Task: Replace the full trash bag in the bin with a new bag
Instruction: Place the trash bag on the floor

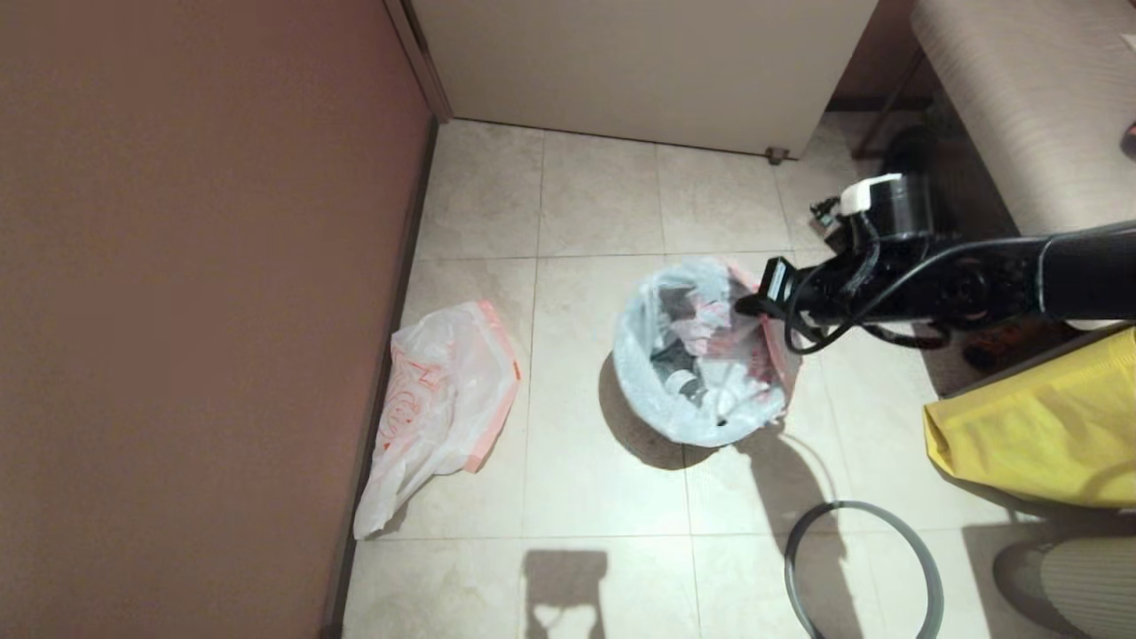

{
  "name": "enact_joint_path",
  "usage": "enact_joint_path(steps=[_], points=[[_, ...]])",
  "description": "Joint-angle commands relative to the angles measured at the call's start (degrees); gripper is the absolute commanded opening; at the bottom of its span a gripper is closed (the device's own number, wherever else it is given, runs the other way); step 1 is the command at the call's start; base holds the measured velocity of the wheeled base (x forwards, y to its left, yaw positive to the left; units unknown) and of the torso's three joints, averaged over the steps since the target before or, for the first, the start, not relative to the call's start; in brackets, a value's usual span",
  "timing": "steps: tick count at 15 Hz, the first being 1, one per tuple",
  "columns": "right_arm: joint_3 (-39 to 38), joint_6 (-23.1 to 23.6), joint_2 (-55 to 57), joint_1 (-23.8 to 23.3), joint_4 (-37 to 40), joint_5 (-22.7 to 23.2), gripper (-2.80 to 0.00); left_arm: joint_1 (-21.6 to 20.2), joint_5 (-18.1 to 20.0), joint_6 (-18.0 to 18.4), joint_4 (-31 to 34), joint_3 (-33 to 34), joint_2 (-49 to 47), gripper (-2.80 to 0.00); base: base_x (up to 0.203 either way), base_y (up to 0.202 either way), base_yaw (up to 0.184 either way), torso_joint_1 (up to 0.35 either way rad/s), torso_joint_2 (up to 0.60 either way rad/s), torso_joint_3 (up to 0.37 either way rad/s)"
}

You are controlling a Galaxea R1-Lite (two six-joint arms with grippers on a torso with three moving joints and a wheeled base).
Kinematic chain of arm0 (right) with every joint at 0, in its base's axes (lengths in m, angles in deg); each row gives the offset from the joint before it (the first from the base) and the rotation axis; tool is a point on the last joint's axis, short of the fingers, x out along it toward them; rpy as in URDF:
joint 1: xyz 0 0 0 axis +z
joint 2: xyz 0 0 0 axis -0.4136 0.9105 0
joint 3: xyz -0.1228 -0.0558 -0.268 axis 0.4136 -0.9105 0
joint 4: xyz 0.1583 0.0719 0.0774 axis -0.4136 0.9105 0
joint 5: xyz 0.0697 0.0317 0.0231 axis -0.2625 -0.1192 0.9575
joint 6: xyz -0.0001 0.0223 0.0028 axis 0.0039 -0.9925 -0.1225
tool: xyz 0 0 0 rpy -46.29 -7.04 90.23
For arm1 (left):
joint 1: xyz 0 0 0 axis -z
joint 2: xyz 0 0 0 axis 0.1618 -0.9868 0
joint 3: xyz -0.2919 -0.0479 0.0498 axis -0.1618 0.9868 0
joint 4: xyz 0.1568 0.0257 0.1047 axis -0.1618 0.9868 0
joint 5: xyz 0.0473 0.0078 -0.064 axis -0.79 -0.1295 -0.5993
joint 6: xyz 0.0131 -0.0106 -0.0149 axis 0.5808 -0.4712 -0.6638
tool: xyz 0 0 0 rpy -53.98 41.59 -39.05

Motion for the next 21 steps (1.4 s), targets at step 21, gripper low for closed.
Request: enact_joint_path(steps=[21], points=[[15.50, 12.03, 20.91, -1.57, -1.71, -16.22, -2.80, 0.00, -0.04, -0.03, 0.00, 0.00, 0.02, -2.80, 0.000, 0.000, 0.000, 0.000, 0.00, 0.000]])
